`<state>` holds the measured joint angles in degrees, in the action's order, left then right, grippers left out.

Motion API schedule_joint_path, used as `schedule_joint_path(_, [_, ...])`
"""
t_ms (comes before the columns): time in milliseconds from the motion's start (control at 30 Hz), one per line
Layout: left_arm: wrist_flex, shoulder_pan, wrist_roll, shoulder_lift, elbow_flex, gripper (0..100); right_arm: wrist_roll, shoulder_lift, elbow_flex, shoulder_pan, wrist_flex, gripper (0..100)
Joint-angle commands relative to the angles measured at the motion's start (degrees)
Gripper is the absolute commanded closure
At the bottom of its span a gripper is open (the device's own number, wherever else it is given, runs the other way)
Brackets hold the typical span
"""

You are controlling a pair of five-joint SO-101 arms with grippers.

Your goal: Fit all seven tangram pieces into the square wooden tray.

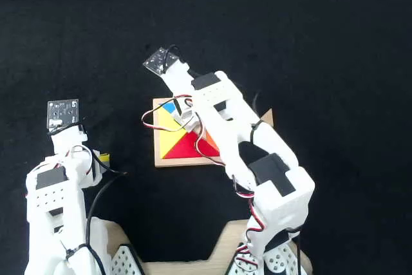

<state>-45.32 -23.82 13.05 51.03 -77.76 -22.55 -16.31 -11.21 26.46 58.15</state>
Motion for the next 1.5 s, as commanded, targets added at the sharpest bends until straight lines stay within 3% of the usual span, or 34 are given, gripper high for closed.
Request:
schedule_joint_path(0, [0.7, 0.3, 0.2, 0.8, 0.1, 73, -0.4, 1.0, 6.4, -2.9, 3.6, 83.0])
schedule_joint_path(100, [0.7, 0.3, 0.2, 0.8, 0.1, 73, 0.1, 1.0, 7.6, -5.7, 6.2, 99.5])
schedule_joint_path(167, [0.7, 0.3, 0.2, 0.8, 0.1, 73, -0.4, 0.9, 7.3, -6.6, 7.1, 95.9])
schedule_joint_path(1233, [0.7, 0.2, 0.3, 0.8, 0.1, 73, -0.4, -1.4, -1.9, -1.1, 0.9, 98.7])
schedule_joint_path(1467, [0.7, 0.2, 0.3, 0.8, 0.1, 73, -0.4, -1.6, -1.7, -3.2, 1.8, 98.7])
